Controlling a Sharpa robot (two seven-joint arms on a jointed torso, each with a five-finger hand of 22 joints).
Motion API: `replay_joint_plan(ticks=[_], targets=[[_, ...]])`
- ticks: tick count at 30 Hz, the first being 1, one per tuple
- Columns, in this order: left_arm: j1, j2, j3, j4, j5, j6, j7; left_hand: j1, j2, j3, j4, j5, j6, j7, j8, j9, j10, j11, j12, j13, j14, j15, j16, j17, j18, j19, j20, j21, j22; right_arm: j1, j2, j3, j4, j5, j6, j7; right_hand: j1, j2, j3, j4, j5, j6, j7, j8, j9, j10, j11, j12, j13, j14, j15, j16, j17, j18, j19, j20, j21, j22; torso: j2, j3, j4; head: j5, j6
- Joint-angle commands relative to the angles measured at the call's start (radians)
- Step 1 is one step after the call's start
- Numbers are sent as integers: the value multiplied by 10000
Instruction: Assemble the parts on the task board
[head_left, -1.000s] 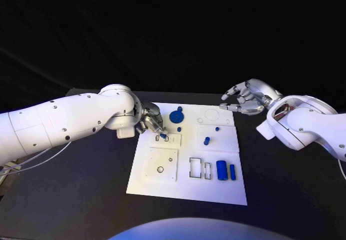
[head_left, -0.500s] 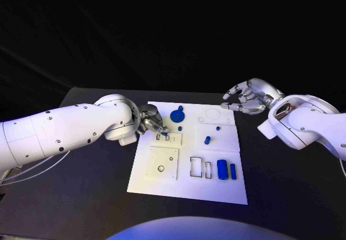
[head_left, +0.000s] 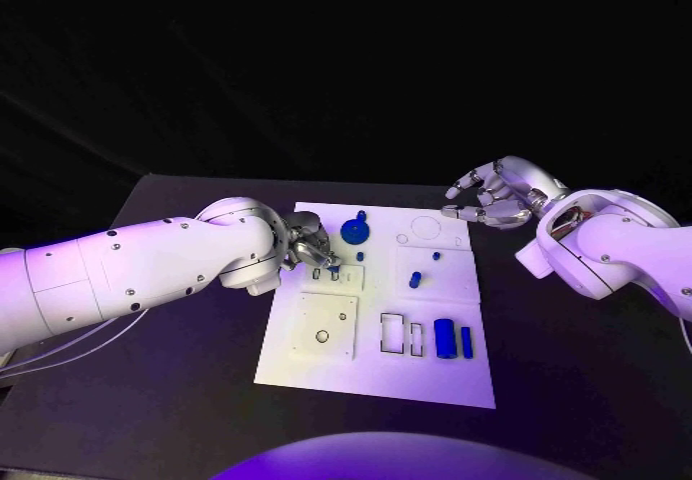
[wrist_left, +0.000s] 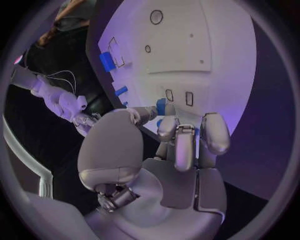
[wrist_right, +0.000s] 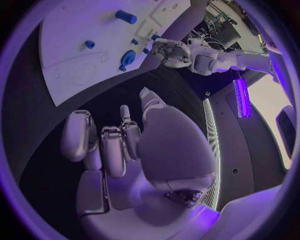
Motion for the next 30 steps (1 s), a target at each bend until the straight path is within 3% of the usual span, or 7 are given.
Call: replay_joint_plan(ticks=[1, 12, 30], targets=[[-10, 66, 1, -31, -412, 48, 73, -8, 4, 1727, -1685, 94, 112, -35, 38, 33, 77, -18, 63, 18, 820, -72, 48, 1893, -98, 101, 8, 67, 32, -8, 12, 0, -1, -101, 113, 18, -47, 64, 25, 14, 40, -62, -9, 50, 9, -27, 8, -27, 676, 720, 17, -66, 1290, 99, -66, -5, -36, -12, 17, 0, 15, -16, -18], [-18, 203, -7, -105, -813, 470, 16, -178, -82, 1815, -1775, 551, 170, -65, 96, 80, 161, -48, 111, 84, 825, -102, 51, 1901, -115, 164, -20, 118, 125, -12, 14, -1, -8, -101, 121, 20, -68, 67, 26, 15, 72, -68, -10, 64, 10, -29, 7, -31, 671, 719, 15, -69, 1286, 101, -67, -6, -48, -17, 11, -9, 14, -31, -89], [-20, 315, -21, -226, -1112, 1165, -78, -310, -115, 1833, -1850, 972, 205, -86, 144, 123, 190, -69, 120, 98, 826, -122, 50, 1902, -116, 169, -35, 125, 134, -15, -4, -1, 1, -101, 134, 21, -81, 68, 27, 15, 85, -71, -11, 73, 11, -31, 6, -33, 667, 718, 14, -72, 1280, 101, -66, -7, -51, -17, 5, -15, 19, -37, -138]])
